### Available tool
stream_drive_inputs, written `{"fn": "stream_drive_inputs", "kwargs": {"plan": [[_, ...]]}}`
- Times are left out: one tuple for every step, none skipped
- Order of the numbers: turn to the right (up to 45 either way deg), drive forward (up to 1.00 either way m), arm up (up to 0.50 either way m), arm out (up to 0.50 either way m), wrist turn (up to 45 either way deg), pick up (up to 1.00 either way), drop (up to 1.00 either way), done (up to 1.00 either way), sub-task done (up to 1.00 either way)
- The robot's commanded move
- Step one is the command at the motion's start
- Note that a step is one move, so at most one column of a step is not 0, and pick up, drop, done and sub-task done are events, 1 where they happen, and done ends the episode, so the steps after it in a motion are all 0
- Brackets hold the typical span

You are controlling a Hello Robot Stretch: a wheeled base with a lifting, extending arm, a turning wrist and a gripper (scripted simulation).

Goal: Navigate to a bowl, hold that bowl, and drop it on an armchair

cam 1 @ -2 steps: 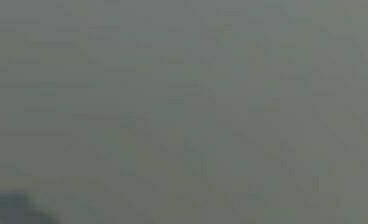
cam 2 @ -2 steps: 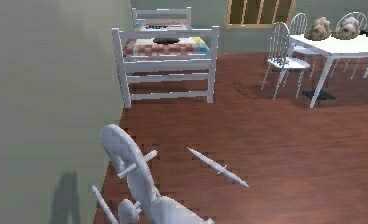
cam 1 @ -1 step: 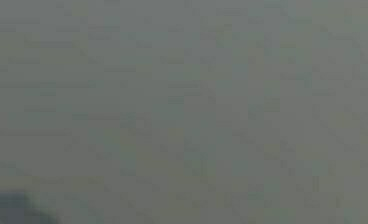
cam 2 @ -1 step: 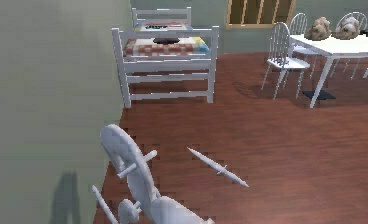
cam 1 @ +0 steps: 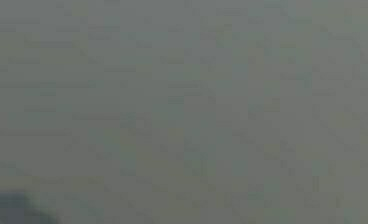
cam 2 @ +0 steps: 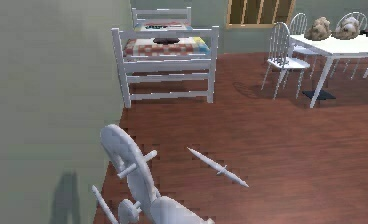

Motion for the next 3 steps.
{"fn": "stream_drive_inputs", "kwargs": {"plan": [[45.0, 0.00, 0.00, 0.00, 0.0, 0.00, 0.00, 0.00, 0.00], [21.0, 0.00, 0.00, 0.00, 0.0, 0.00, 0.00, 0.00, 0.00], [15.0, 0.00, 0.00, 0.00, 0.0, 0.00, 0.00, 0.00, 0.00]]}}
